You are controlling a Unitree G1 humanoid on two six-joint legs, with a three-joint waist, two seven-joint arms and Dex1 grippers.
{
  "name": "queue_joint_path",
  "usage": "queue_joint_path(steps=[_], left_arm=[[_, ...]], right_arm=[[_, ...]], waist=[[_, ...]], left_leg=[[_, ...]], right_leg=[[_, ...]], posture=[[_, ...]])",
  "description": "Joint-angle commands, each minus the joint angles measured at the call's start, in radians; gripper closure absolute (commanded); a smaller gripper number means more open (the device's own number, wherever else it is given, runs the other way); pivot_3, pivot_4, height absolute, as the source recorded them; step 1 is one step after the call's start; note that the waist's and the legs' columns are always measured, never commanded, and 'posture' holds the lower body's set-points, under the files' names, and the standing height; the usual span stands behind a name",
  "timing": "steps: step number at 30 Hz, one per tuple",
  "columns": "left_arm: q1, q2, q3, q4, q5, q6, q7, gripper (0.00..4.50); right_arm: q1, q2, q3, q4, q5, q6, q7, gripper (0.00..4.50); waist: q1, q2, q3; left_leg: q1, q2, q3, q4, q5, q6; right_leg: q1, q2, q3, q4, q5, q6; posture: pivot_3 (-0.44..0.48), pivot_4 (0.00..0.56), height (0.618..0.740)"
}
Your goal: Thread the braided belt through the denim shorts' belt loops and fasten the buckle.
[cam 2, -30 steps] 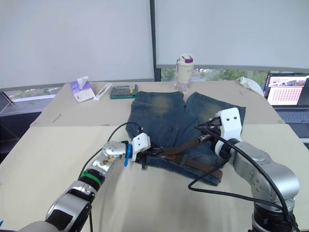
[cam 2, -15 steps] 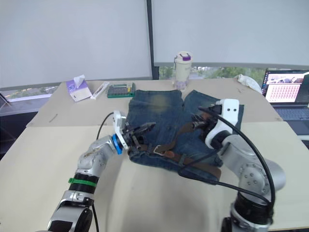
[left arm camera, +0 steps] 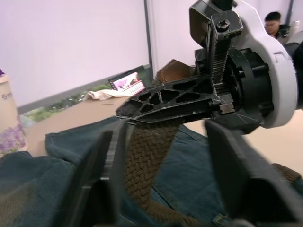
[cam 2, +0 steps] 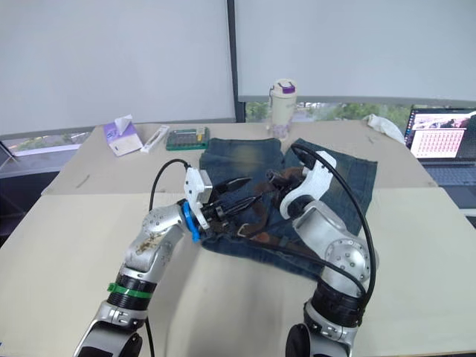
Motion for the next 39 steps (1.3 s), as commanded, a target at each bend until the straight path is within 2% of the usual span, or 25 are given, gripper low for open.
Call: queue_joint_path(steps=[1, 2, 5, 6, 10, 19, 31, 32, 33, 38, 39], left_arm=[[0.003, 0.0, -0.028, 0.022, 0.102, -0.135, 0.069, 0.28], [0.001, -0.002, -0.036, 0.038, 0.119, -0.162, 0.079, 0.03], [-0.015, -0.008, -0.057, 0.094, 0.182, -0.252, 0.127, 0.03], [-0.021, -0.012, -0.063, 0.118, 0.209, -0.286, 0.152, 0.26], [-0.037, -0.023, -0.082, 0.18, 0.27, -0.372, 0.209, 1.54], [-0.073, -0.046, -0.088, 0.256, 0.318, -0.47, 0.29, 4.48], [-0.077, -0.032, -0.093, 0.275, 0.359, -0.504, 0.328, 4.48], [-0.077, -0.024, -0.094, 0.281, 0.369, -0.507, 0.333, 4.5], [-0.077, -0.012, -0.094, 0.288, 0.385, -0.506, 0.338, 4.5], [-0.08, 0.068, -0.117, 0.31, 0.471, -0.54, 0.35, 4.5], [-0.078, 0.082, -0.123, 0.311, 0.483, -0.546, 0.349, 4.5]], right_arm=[[-0.044, 0.034, 0.003, -0.011, 0.057, -0.046, -0.029, 4.5], [-0.047, 0.037, 0.006, -0.008, 0.069, -0.053, -0.04, 4.5], [-0.054, 0.053, 0.012, -0.002, 0.112, -0.073, -0.08, 4.5], [-0.055, 0.063, 0.012, 0.0, 0.132, -0.082, -0.099, 4.5], [-0.05, 0.07, 0.025, 0.005, 0.2, -0.119, -0.161, 4.5], [-0.021, 0.05, 0.096, 0.014, 0.304, -0.181, -0.246, 4.5], [0.016, -0.008, 0.172, 0.003, 0.332, -0.209, -0.265, 4.5], [0.022, -0.022, 0.178, -0.004, 0.326, -0.211, -0.244, 3.84], [0.029, -0.037, 0.182, -0.013, 0.329, -0.217, -0.214, 3.63], [0.073, -0.14, 0.175, -0.05, 0.319, -0.24, -0.152, 1.96], [0.084, -0.156, 0.168, -0.06, 0.336, -0.245, -0.138, 1.96]], waist=[[0.0, 0.0, 0.0], [0.0, 0.0, 0.0], [0.0, 0.0, 0.0], [0.0, 0.0, 0.0], [0.001, 0.0, 0.0], [-0.001, 0.0, 0.0], [-0.001, 0.0, 0.0], [-0.001, 0.0, 0.0], [-0.002, 0.0, 0.0], [-0.003, 0.0, 0.0], [-0.002, 0.0, 0.0]], left_leg=[[0.0, 0.0, 0.0, 0.0, 0.0, 0.0], [0.0, 0.0, 0.0, 0.0, 0.0, 0.0], [0.0, 0.0, 0.0, 0.0, 0.0, 0.0], [0.0, 0.0, 0.0, 0.0, 0.0, 0.0], [0.0, 0.0, 0.0, 0.0, 0.0, 0.0], [0.0, 0.0, 0.001, 0.0, 0.0, 0.0], [0.0, -0.001, 0.001, 0.0, 0.0, 0.0], [0.0, -0.001, 0.001, 0.0, 0.0, 0.0], [0.0, -0.001, 0.001, 0.0, 0.0, 0.0], [0.0, -0.001, 0.001, 0.0, 0.0, 0.0], [0.0, -0.001, 0.001, 0.0, 0.0, 0.001]], right_leg=[[0.0, 0.0, 0.0, 0.0, 0.0, 0.0], [0.0, 0.0, 0.0, 0.0, 0.0, 0.0], [0.0, 0.0, 0.0, 0.0, 0.0, 0.0], [0.0, 0.0, 0.0, 0.0, 0.0, 0.0], [0.0, 0.0, 0.0, 0.0, 0.0, 0.0], [0.0, 0.0, 0.0, 0.0, 0.0, 0.0], [0.0, 0.0, 0.0, 0.0, 0.0, 0.0], [0.0, 0.0, 0.0, 0.0, 0.0, 0.0], [0.0, 0.0, 0.0, 0.0, 0.0, 0.0], [0.0, 0.001, -0.001, 0.0, 0.0, 0.0], [0.0, 0.001, -0.001, 0.0, 0.0, 0.0]], posture=[[0.0, 0.15, 0.74], [0.0, 0.15, 0.74], [0.0, 0.15, 0.74], [0.0, 0.15, 0.74], [0.0, 0.15, 0.74], [0.0, 0.15, 0.74], [0.0, 0.15, 0.74], [0.0, 0.15, 0.74], [0.0, 0.15, 0.74], [0.0, 0.15, 0.74], [0.0, 0.15, 0.74]])
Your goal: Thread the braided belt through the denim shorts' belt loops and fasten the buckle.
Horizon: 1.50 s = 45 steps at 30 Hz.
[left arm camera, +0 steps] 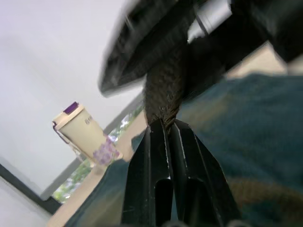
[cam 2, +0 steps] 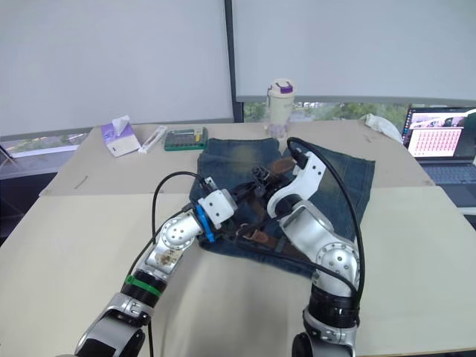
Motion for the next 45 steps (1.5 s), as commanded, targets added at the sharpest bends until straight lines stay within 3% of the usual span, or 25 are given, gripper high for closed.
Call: queue_joint_path(steps=[1, 5, 9, 12, 17, 35, 43, 45], left_arm=[[-0.013, 0.055, -0.018, -0.001, 0.057, -0.043, 0.01, 4.5], [0.007, 0.089, 0.003, -0.008, 0.047, -0.019, 0.017, 4.5], [0.01, 0.131, -0.001, -0.003, 0.043, -0.02, -0.011, 4.5], [0.005, 0.149, -0.008, 0.004, 0.049, -0.013, -0.026, 4.5], [-0.01, 0.204, -0.03, 0.01, 0.106, -0.04, -0.04, 4.5], [-0.004, 0.332, -0.065, 0.01, 0.149, -0.115, -0.097, 4.5], [-0.03, 0.413, -0.101, -0.012, 0.203, -0.13, -0.168, 4.5], [-0.033, 0.417, -0.104, -0.011, 0.213, -0.129, -0.17, 4.5]], right_arm=[[0.036, -0.066, -0.026, -0.093, 0.055, -0.031, 0.093, 1.96], [0.154, -0.305, 0.035, -0.19, -0.065, -0.014, 0.33, 1.96], [0.267, -0.606, 0.282, -0.247, -0.409, -0.134, 0.579, 1.96], [0.303, -0.712, 0.435, -0.232, -0.606, -0.238, 0.684, 1.96], [0.295, -0.699, 0.575, -0.182, -0.809, -0.304, 0.732, 1.96], [0.289, -0.641, 0.666, -0.061, -1.215, -0.255, 0.792, 1.96], [0.305, -0.613, 0.665, -0.056, -1.295, -0.282, 0.825, 4.44], [0.31, -0.616, 0.661, -0.054, -1.315, -0.296, 0.834, 4.44]], waist=[[0.001, 0.0, 0.0], [0.007, 0.0, 0.0], [0.003, 0.0, 0.0], [-0.005, -0.001, 0.001], [0.001, -0.003, 0.001], [0.006, -0.003, 0.001], [0.007, -0.004, 0.001], [0.007, -0.004, 0.001]], left_leg=[[0.0, 0.0, 0.0, 0.0, 0.0, 0.0], [-0.001, 0.0, 0.0, 0.0, 0.0, 0.0], [0.0, -0.001, 0.001, 0.001, -0.001, 0.001], [0.001, 0.001, 0.001, 0.0, -0.001, 0.001], [0.0, 0.001, 0.001, 0.001, 0.0, 0.001], [0.001, 0.0, 0.0, 0.002, 0.0, 0.0], [0.001, 0.0, 0.0, 0.002, 0.0, 0.0], [0.001, 0.0, 0.0, 0.002, 0.0, 0.0]], right_leg=[[0.0, 0.0, 0.0, 0.0, 0.0, 0.0], [0.001, -0.001, 0.0, -0.001, 0.0, 0.0], [0.001, -0.001, -0.001, -0.002, -0.002, 0.004], [0.001, 0.001, -0.001, -0.002, -0.005, 0.009], [0.001, 0.0, -0.001, -0.002, -0.005, 0.009], [0.001, 0.0, -0.001, -0.001, -0.001, 0.002], [0.001, -0.001, -0.001, -0.001, -0.001, 0.002], [0.001, -0.001, -0.001, -0.001, -0.001, 0.002]], posture=[[0.0, 0.15, 0.74], [0.0, 0.15, 0.74], [0.0, 0.15, 0.74], [0.0, 0.15, 0.74], [0.0, 0.15, 0.74], [0.0, 0.15, 0.74], [0.0, 0.15, 0.74], [0.0, 0.15, 0.74]])
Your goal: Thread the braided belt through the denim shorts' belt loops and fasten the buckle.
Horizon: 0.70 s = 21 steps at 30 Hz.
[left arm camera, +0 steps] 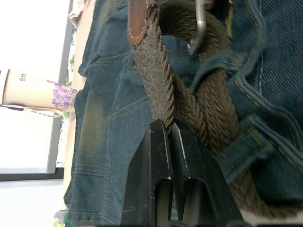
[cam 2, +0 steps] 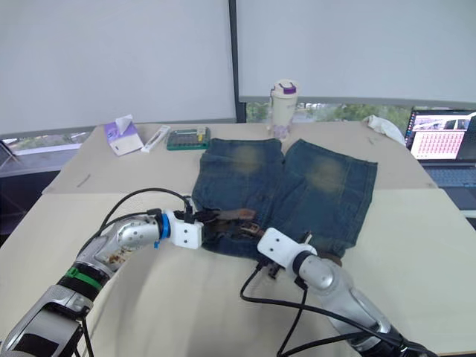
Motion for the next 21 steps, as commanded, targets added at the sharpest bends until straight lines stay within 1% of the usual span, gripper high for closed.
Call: queue_joint_path(steps=[1, 3, 5, 7, 9, 10, 11, 14, 18, 21], left_arm=[[-0.025, 0.01, -0.001, -0.03, 0.008, -0.012, -0.005, 4.5], [-0.022, 0.004, 0.007, -0.029, -0.003, -0.006, 0.001, 4.5], [-0.014, -0.021, 0.035, -0.022, -0.039, 0.02, 0.029, 4.5], [-0.009, -0.036, 0.052, -0.015, -0.049, 0.028, 0.053, 4.5], [-0.003, -0.049, 0.058, -0.021, -0.065, 0.032, 0.059, 4.5], [0.001, -0.057, 0.063, -0.028, -0.072, 0.039, 0.069, 4.5], [0.004, -0.063, 0.066, -0.035, -0.073, 0.041, 0.077, 4.5], [0.013, -0.075, 0.069, -0.047, -0.068, 0.042, 0.095, 4.5], [0.021, -0.085, 0.066, -0.05, -0.061, 0.044, 0.115, 4.5], [0.025, -0.092, 0.065, -0.054, -0.064, 0.042, 0.126, 4.5]], right_arm=[[0.013, 0.007, -0.024, -0.012, -0.03, -0.035, 0.018, 4.44], [0.025, 0.027, -0.042, -0.013, -0.026, -0.041, 0.018, 4.44], [0.035, 0.089, -0.1, -0.031, 0.023, -0.049, 0.004, 4.44], [0.043, 0.107, -0.137, -0.054, 0.062, -0.046, 0.042, 4.44], [0.063, 0.109, -0.16, -0.077, 0.102, -0.012, 0.09, 3.54], [0.072, 0.118, -0.181, -0.085, 0.116, -0.013, 0.093, 3.29], [0.075, 0.128, -0.202, -0.097, 0.134, -0.024, 0.098, 2.89], [0.077, 0.213, -0.284, -0.138, 0.249, 0.021, 0.105, 1.88], [0.077, 0.33, -0.372, -0.163, 0.383, 0.113, 0.087, 1.88], [0.065, 0.46, -0.453, -0.156, 0.484, 0.221, 0.015, 1.88]], waist=[[0.0, 0.0, 0.0], [-0.001, 0.0, 0.0], [0.0, 0.0, 0.0], [0.0, 0.0, 0.0], [0.0, 0.0, 0.0], [0.0, 0.0, 0.0], [0.0, 0.0, 0.0], [0.0, 0.0, 0.0], [0.0, 0.0, 0.0], [0.001, 0.001, 0.0]], left_leg=[[0.0, 0.0, 0.0, 0.0, 0.0, 0.0], [0.0, 0.0, 0.0, 0.0, 0.0, 0.0], [0.0, 0.0, 0.0, 0.0, 0.0, 0.0], [0.0, 0.0, 0.0, 0.0, 0.0, 0.0], [0.0, 0.0, 0.0, 0.001, 0.0, 0.0], [0.0, 0.0, 0.0, 0.001, 0.0, 0.0], [0.0, 0.0, 0.0, 0.001, 0.0, 0.0], [0.0, 0.0, 0.0, 0.001, 0.0, 0.0], [0.0, 0.0, -0.001, 0.001, 0.0, 0.0], [0.0, 0.0, -0.001, 0.001, 0.0, 0.0]], right_leg=[[0.0, 0.0, 0.0, 0.0, 0.0, 0.0], [0.0, 0.0, 0.0, 0.0, 0.0, 0.0], [0.0, 0.0, 0.0, 0.0, 0.0, 0.0], [0.0, 0.0, 0.0, 0.001, 0.0, 0.0], [0.0, 0.0, 0.0, 0.001, 0.0, 0.0], [0.0, 0.0, 0.0, 0.001, 0.0, 0.0], [0.0, 0.0, 0.0, 0.001, 0.0, 0.0], [0.0, 0.0, 0.0, 0.001, 0.0, -0.001], [0.0, 0.0, 0.0, 0.002, 0.0, -0.001], [0.0, 0.0, 0.0, 0.003, 0.001, -0.001]], posture=[[0.0, 0.15, 0.74], [0.0, 0.15, 0.74], [0.0, 0.15, 0.74], [0.0, 0.15, 0.74], [0.0, 0.15, 0.74], [0.0, 0.15, 0.74], [0.0, 0.15, 0.74], [0.0, 0.15, 0.74], [0.0, 0.15, 0.74], [0.0, 0.15, 0.74]])
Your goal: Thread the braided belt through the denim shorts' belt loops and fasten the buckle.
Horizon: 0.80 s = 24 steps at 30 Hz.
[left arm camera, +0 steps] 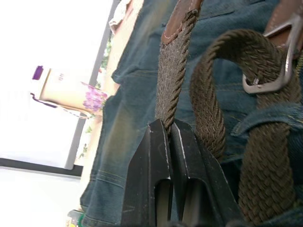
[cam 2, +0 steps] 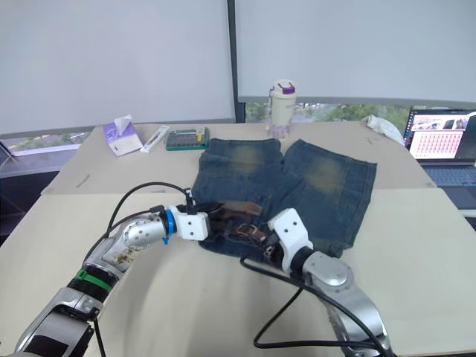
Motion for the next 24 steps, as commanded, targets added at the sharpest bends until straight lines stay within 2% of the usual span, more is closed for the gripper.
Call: queue_joint_path(steps=[1, 6, 10, 17, 19, 24], left_arm=[[0.003, -0.008, 0.023, -0.034, -0.015, -0.003, 0.027, 4.5], [0.006, -0.008, 0.021, -0.035, -0.013, -0.007, 0.03, 4.5], [0.008, -0.008, 0.022, -0.038, -0.014, -0.006, 0.03, 4.5], [0.009, -0.012, 0.024, -0.046, -0.019, -0.004, 0.031, 4.5], [0.01, -0.014, 0.026, -0.048, -0.018, -0.002, 0.036, 4.5], [0.02, -0.024, 0.032, -0.057, -0.025, 0.011, 0.046, 4.5]], right_arm=[[-0.029, 0.132, -0.115, -0.029, 0.138, 0.127, -0.088, 1.88], [-0.101, 0.383, -0.304, 0.008, 0.335, 0.267, -0.246, 1.88], [-0.152, 0.454, -0.391, 0.035, 0.465, 0.319, -0.349, 1.88], [-0.198, 0.457, -0.442, 0.08, 0.624, 0.344, -0.48, 1.88], [-0.198, 0.448, -0.436, 0.093, 0.648, 0.357, -0.511, 2.4], [-0.189, 0.423, -0.426, 0.111, 0.689, 0.348, -0.56, 2.4]], waist=[[0.001, 0.0, 0.0], [-0.001, 0.001, -0.001], [0.0, 0.002, -0.001], [-0.007, 0.003, -0.002], [-0.008, 0.003, -0.002], [-0.006, 0.004, -0.002]], left_leg=[[0.0, 0.0, 0.0, 0.0, 0.0, 0.0], [0.0, 0.001, -0.002, 0.0, 0.0, 0.0], [0.0, 0.0, -0.003, 0.0, 0.0, 0.0], [0.0, 0.001, -0.002, -0.001, 0.0, 0.0], [0.0, 0.001, -0.001, -0.001, 0.0, 0.0], [0.0, 0.001, -0.001, -0.001, 0.0, 0.0]], right_leg=[[0.0, 0.0, 0.0, 0.0, 0.0, 0.0], [-0.001, 0.0, 0.0, 0.002, 0.0, 0.0], [-0.002, -0.002, 0.001, 0.002, 0.0, 0.0], [-0.004, -0.001, 0.001, 0.011, 0.0, 0.0], [-0.004, -0.001, 0.001, 0.011, 0.0, 0.0], [-0.003, -0.001, 0.001, 0.011, 0.0, 0.0]], posture=[[0.0, 0.15, 0.74], [0.0, 0.15, 0.74], [0.0, 0.15, 0.74], [0.0, 0.15, 0.74], [0.0, 0.15, 0.74], [0.0, 0.15, 0.74]])
